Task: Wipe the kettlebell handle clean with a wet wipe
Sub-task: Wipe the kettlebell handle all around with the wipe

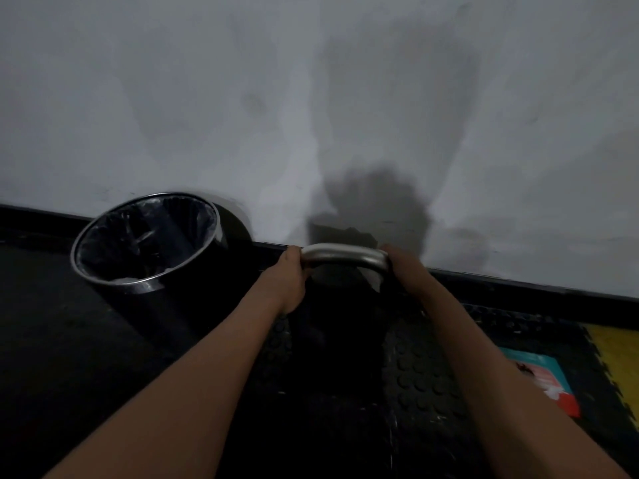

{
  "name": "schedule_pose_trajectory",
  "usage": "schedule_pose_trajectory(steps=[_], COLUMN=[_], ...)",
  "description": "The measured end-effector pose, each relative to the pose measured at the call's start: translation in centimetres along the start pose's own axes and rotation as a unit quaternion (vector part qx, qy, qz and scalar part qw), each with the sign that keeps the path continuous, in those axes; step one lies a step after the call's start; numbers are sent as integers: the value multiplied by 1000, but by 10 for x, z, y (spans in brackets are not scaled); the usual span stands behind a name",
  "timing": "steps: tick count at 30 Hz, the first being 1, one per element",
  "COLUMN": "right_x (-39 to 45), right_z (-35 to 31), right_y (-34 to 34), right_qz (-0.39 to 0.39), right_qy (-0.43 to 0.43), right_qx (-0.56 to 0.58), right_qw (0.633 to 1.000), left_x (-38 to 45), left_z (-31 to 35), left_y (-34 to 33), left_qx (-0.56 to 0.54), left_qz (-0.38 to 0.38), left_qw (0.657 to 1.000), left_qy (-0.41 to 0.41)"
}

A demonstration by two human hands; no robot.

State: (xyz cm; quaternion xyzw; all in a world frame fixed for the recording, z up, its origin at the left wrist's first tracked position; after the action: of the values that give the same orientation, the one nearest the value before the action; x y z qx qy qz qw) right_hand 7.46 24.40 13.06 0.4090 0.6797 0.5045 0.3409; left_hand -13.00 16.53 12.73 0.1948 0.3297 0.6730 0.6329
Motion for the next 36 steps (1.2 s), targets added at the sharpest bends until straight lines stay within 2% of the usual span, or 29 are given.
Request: schedule_pose_trajectory(steps=[3,7,11,14,16,18,21,24,26,28,30,33,36], right_x=[10,17,0,-19,-19,-8,-1,-10,-25,-40,-50,-53,-38], right_z=[-12,-29,-26,-11,-4,-10,-32,-46,-37,-27,-20,-14,-21], right_y=[4,10,22,20,11,6,14,22,21,15,6,3,11], right_qz=[-24,-30,1,23,21,-2,-9,62,164,256,281,270,133], right_qy=[-2,16,21,-37,-68,-62,-72,-44,-55,-71,-82,-138,-188], right_qx=[-37,-23,80,170,138,24,-51,-60,39,47,36,81,118], right_qw=[999,999,997,985,988,998,996,995,984,963,956,950,966], left_x=[0,0,0,0,-1,-1,0,0,0,-1,-1,-2,-1], left_z=[0,-1,0,1,1,1,-1,2,3,3,4,3,2], left_y=[0,0,0,0,-1,0,1,1,1,2,2,2,3], left_qx=[6,12,9,1,-3,-13,-17,-13,-10,-11,-15,-21,-28], left_qz=[1,7,7,4,-1,-6,-3,3,3,2,5,9,8], left_qw=[1000,1000,1000,1000,1000,1000,1000,1000,1000,1000,1000,1000,999], left_qy=[-9,-16,-10,-3,-2,-5,-1,-1,-6,-5,0,9,22])
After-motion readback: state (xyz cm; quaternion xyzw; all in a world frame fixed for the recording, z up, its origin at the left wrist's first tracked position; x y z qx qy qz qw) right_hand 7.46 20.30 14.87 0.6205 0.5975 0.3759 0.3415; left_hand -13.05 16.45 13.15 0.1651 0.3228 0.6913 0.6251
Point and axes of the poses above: each hand's wrist, its own x-axis towards the middle knuckle, its own y-axis out of the back of the hand, z = x × y, the point moved 6 cm from there along x, towards the middle knuckle, and after that the axes turned 14 degrees about -x, right-handed, at the moved point
